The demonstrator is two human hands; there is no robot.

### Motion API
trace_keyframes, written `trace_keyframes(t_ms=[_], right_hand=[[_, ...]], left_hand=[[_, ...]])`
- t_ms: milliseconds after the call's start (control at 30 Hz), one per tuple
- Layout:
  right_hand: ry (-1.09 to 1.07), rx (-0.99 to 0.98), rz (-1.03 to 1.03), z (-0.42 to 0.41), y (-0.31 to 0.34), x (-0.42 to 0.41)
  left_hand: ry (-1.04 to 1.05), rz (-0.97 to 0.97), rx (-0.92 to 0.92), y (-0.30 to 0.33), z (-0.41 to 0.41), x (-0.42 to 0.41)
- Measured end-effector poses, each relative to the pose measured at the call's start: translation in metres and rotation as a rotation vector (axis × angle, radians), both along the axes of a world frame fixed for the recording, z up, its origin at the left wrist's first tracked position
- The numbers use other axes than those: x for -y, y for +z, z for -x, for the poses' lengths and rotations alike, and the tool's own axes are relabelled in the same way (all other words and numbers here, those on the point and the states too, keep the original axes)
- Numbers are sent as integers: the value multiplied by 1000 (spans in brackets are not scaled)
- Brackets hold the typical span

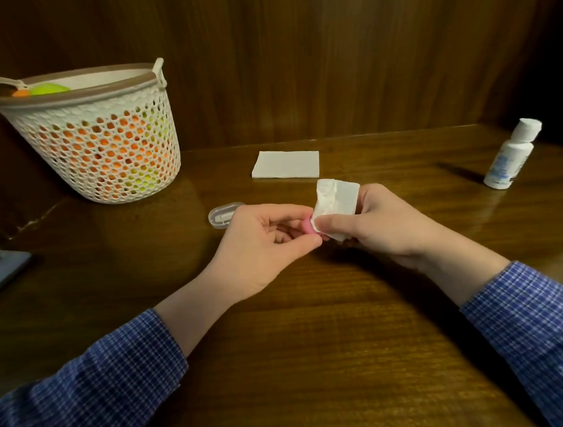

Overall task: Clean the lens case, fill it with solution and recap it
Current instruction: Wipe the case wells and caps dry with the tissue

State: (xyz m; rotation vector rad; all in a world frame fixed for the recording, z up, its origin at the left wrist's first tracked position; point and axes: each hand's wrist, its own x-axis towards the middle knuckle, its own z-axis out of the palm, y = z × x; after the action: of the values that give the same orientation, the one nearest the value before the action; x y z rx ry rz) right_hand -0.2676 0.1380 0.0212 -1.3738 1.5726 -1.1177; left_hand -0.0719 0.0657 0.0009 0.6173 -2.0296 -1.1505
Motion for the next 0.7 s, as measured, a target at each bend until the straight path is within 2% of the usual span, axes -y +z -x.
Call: trace_keyframes(t_ms=[200, 500, 700], right_hand=[[-72, 29, 14, -6, -9, 1], [-204, -411, 294, -16, -19, 1], [-218, -335, 352, -18, -18, 2]], left_hand=[[-20, -29, 27, 2, -1, 1], [-86, -167, 112, 1, 0, 7], [-46, -341, -20, -1, 3, 8]])
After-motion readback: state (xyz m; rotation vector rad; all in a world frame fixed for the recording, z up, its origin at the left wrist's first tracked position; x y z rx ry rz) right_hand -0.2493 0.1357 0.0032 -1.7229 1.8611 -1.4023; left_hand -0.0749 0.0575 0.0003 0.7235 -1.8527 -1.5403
